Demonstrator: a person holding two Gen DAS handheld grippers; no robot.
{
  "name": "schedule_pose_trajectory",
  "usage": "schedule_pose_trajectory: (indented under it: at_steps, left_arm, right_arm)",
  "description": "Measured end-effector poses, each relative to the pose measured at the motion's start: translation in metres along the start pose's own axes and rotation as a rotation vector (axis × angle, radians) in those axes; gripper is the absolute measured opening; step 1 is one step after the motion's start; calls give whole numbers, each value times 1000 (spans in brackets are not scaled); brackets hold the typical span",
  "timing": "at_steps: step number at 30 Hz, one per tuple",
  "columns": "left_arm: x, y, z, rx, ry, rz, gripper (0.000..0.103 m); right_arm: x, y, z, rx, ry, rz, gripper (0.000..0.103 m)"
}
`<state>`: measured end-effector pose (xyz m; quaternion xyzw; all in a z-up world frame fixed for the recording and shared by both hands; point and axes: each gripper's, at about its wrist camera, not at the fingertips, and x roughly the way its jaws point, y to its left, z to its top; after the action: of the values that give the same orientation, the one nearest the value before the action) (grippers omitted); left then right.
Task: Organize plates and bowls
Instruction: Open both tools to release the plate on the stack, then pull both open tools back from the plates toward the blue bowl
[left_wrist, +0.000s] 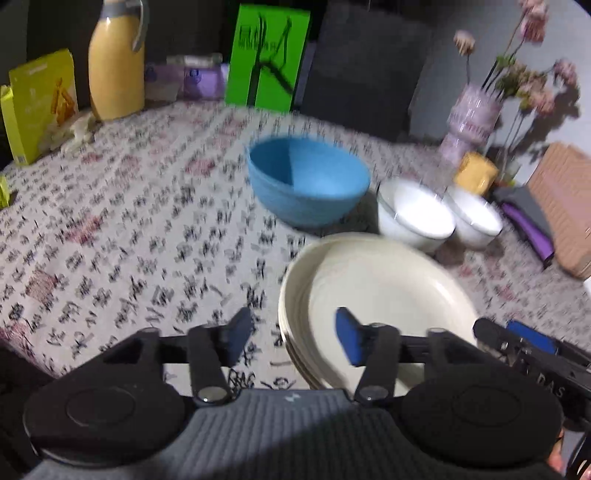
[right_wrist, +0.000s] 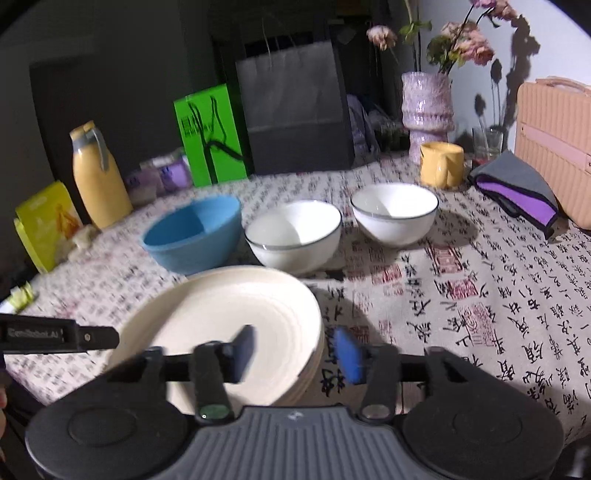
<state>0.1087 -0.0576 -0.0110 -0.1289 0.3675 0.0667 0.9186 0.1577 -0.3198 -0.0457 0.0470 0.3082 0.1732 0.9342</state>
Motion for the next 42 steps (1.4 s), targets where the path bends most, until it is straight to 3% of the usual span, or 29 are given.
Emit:
schedule_pose_trajectory:
  at_steps: [1,2,3,4,6,13,24,34,42]
  left_arm:
    - [-7,4,0,-4,-25,-8,69]
    - [-13,9,-1,-11,-49,-17,81]
    - [-19,13,-2,-18,-75,-28,86]
    - [-24,17,-3,-22,-100,-38,87]
    - [-32,27,-6,-35,-136,-61,103]
    - [-53,53,-19,-83,-228,-111,103]
    - [-51,77,-39,-43,-268,-146,103]
    - [-31,89,-41,-17,-251,-176,103]
    - [-23,95,-27,23,-244,-176,103]
  right_arm:
    - [-5,0,0,4,-15,16,80]
    - [-9,0,-1,7,-29,32,86]
    - [-13,1,-2,9,-42,47,95]
    - [-17,1,-3,12,-53,61,99]
    - [-23,4,-6,16,-70,85,103]
    - [-38,20,-17,-8,-109,133,103]
    - [-43,16,-33,32,-159,153,103]
    - [-43,13,-34,38,-194,145,103]
    - [-33,13,-21,42,-175,103,103]
